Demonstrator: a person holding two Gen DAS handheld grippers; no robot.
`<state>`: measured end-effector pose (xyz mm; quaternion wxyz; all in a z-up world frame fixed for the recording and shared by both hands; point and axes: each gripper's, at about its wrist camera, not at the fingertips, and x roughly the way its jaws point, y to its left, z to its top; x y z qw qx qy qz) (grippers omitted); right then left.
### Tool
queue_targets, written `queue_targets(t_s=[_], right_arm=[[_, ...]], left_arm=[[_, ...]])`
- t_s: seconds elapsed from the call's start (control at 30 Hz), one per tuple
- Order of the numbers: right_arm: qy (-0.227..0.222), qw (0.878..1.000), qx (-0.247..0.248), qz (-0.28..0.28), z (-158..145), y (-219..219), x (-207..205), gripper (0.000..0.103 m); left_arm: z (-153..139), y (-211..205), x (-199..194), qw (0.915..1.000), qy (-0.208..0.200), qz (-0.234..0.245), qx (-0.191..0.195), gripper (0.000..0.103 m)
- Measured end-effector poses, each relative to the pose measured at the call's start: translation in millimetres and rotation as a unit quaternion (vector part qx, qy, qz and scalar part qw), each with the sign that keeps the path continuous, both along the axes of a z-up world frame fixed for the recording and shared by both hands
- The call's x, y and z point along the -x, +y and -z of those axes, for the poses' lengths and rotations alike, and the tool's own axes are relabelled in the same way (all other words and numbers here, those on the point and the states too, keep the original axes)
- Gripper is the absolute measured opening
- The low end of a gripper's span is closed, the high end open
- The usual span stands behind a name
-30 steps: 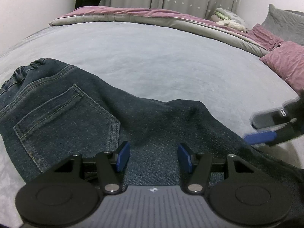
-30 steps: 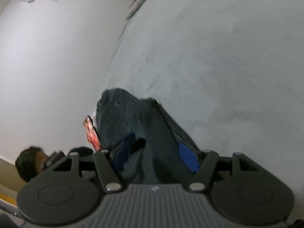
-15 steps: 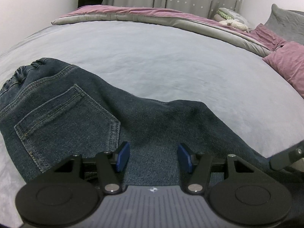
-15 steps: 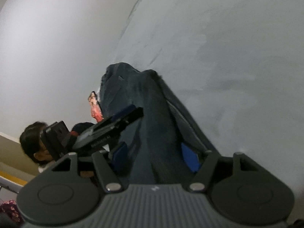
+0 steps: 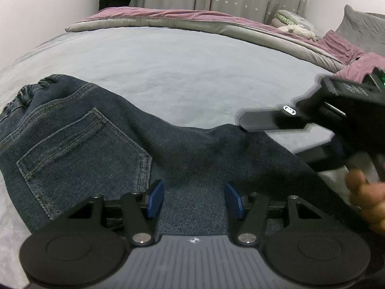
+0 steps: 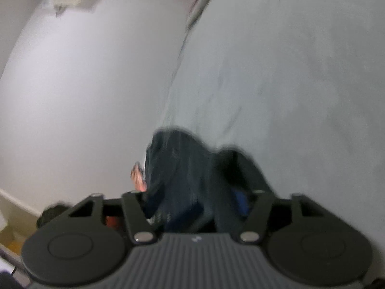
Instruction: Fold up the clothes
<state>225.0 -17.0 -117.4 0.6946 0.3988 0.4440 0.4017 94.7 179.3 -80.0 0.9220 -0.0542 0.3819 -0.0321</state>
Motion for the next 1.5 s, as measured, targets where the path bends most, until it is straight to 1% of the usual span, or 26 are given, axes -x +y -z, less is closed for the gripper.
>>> queue_targets(t_s=[0.13, 0.17, 0.23, 0.27, 0.33, 0.37, 0.4, 0.43, 0.53, 0.57, 0.67, 0.7, 0.73, 0.77, 0.8, 0.83, 0.87, 0.93, 0.97, 1.07, 1.13, 1.2, 1.3, 1.33, 1.43, 1.5], right_arm=[[-0.012, 0.998, 0.0, 0.067, -2.1, -16.3, 0.8, 0.004], [-0.011, 0.996, 0.004, 0.084, -2.1, -21.9, 0.7, 0.004], [-0.01, 0.995, 0.022, 0.094, -4.1, -28.4, 0.3, 0.004], [-0.01, 0.996, 0.024, 0.088, -5.5, -28.9, 0.8, 0.005], [-0.006, 0.997, 0.032, 0.068, -9.3, -28.6, 2.3, 0.011], [-0.005, 0.997, 0.038, 0.06, -11.1, -26.7, 2.7, 0.025], [-0.004, 0.998, 0.045, 0.053, -13.0, -24.4, 3.0, 0.035], [-0.008, 0.997, 0.059, 0.053, -15.1, -20.7, 2.6, 0.051], [-0.02, 0.993, 0.102, 0.049, -21.1, -8.9, 1.3, 0.048], [-0.025, 0.992, 0.12, 0.043, -21.8, -1.8, 0.1, 0.042], [-0.047, 0.985, 0.164, 0.021, -21.9, 24.1, 1.1, 0.036], [-0.061, 0.981, 0.181, 0.02, -23.1, 32.2, 3.5, 0.035], [-0.076, 0.977, 0.2, 0.024, -24.9, 38.2, 6.3, 0.028], [-0.092, 0.971, 0.217, 0.027, -26.9, 43.3, 10.0, 0.022], [-0.113, 0.966, 0.229, 0.034, -29.9, 44.8, 18.0, 0.02], [-0.132, 0.96, 0.243, 0.04, -32.7, 46.9, 25.2, 0.016], [-0.147, 0.953, 0.261, 0.046, -34.4, 51.9, 29.1, 0.015], [-0.176, 0.937, 0.296, 0.057, -37.7, 61.9, 36.9, 0.015], [-0.19, 0.928, 0.313, 0.063, -39.4, 66.9, 40.8, 0.014], [-0.219, 0.906, 0.355, 0.07, -33.6, 84.2, 45.6, 0.015], [-0.224, 0.901, 0.365, 0.074, -33.9, 90.0, 47.1, 0.016], [-0.237, 0.89, 0.382, 0.072, -37.8, 98.7, 50.9, 0.018], [-0.26, 0.873, 0.405, 0.076, -45.5, 103.3, 59.9, 0.027], [-0.267, 0.868, 0.411, 0.08, -48.8, 102.6, 64.0, 0.033], [-0.288, 0.854, 0.424, 0.086, -56.5, 102.3, 79.3, 0.033], [-0.3, 0.847, 0.429, 0.09, -62.0, 102.7, 89.4, 0.034]], left_arm=[[-0.4, 6.7, -1.9, 0.9998, 0.005, 0.0, 0.019, 0.057], [-0.3, 8.0, -2.0, 0.9997, 0.006, 0.001, 0.022, 0.057], [-1.4, 12.2, -2.4, 0.9996, 0.005, -0.001, 0.029, 0.057], [-3.0, 15.6, -2.9, 0.9994, 0.002, -0.003, 0.035, 0.057], [-6.2, 22.4, -3.8, 0.9989, -0.003, -0.009, 0.045, 0.057], [-7.8, 25.8, -4.3, 0.9986, -0.006, -0.011, 0.051, 0.056], [-9.4, 29.2, -4.8, 0.9983, -0.008, -0.014, 0.056, 0.056], [-11.0, 32.5, -5.2, 0.9979, -0.011, -0.017, 0.061, 0.056], [-15.8, 42.7, -6.7, 0.9965, -0.019, -0.025, 0.077, 0.056], [-17.6, 49.0, -8.8, 0.9962, -0.027, -0.032, 0.077, 0.056], [-20.0, 70.7, -14.4, 0.9943, -0.054, -0.065, 0.065, 0.056], [-18.6, 78.6, -15.6, 0.9932, -0.059, -0.08, 0.06, 0.055], [-16.2, 85.4, -16.1, 0.9924, -0.06, -0.087, 0.063, 0.051], [-13.7, 92.0, -16.4, 0.9915, -0.06, -0.093, 0.069, 0.044], [-11.2, 98.5, -16.7, 0.9906, -0.059, -0.099, 0.074, 0.04], [-9.5, 100.6, -16.8, 0.9902, -0.059, -0.104, 0.073, 0.033], [-7.9, 100.4, -17.0, 0.9905, -0.056, -0.11, 0.061, 0.021], [-1.9, 97.2, -18.1, 0.9914, -0.047, -0.119, 0.027, 0.009], [1.2, 97.6, -18.4, 0.9915, -0.044, -0.122, 0.014, 0.008], [6.6, 96.9, -20.0, 0.9915, -0.04, -0.123, 0.011, 0.008], [7.8, 95.5, -17.8, 0.9919, -0.04, -0.121, 0.008, 0.008], [8.0, 95.9, -15.6, 0.9918, -0.039, -0.121, 0.011, 0.008], [3.1, 97.8, -11.7, 0.9915, -0.039, -0.122, 0.022, 0.008], [0.8, 97.3, -11.3, 0.9915, -0.038, -0.121, 0.028, 0.011], [-6.6, 92.1, -11.2, 0.9917, -0.042, -0.115, 0.04, 0.022], [-10.4, 86.2, -9.8, 0.9917, -0.049, -0.114, 0.036, 0.027]])
